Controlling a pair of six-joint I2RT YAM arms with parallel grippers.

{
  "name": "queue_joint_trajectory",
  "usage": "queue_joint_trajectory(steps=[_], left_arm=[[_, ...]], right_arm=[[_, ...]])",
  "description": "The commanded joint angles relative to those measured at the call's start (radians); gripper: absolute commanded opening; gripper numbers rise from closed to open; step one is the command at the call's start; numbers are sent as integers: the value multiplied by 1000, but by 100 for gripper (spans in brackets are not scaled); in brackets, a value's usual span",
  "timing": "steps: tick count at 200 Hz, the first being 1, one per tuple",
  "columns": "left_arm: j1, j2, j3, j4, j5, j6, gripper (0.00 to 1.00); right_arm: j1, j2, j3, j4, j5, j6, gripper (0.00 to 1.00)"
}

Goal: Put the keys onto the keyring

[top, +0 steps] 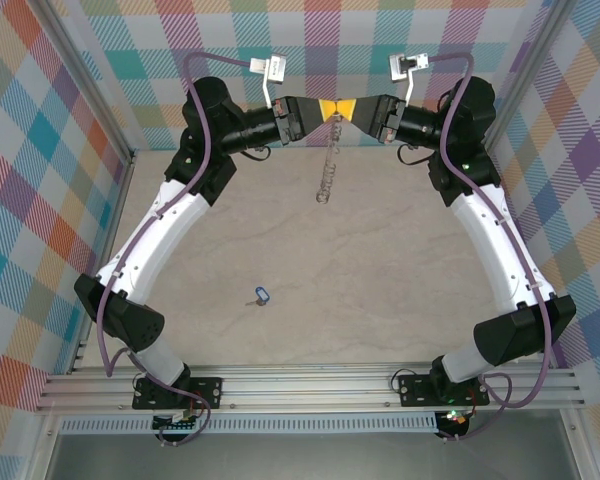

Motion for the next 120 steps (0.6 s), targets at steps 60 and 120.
queue_joint_trajectory(steps=[60, 120], left_arm=[[-9, 7, -6, 103, 64, -44, 10], [-11, -10, -36, 84, 28, 2, 0]], right_arm=[[-9, -1, -3, 59, 35, 22, 0], [-11, 10, 1, 44, 57, 45, 24]])
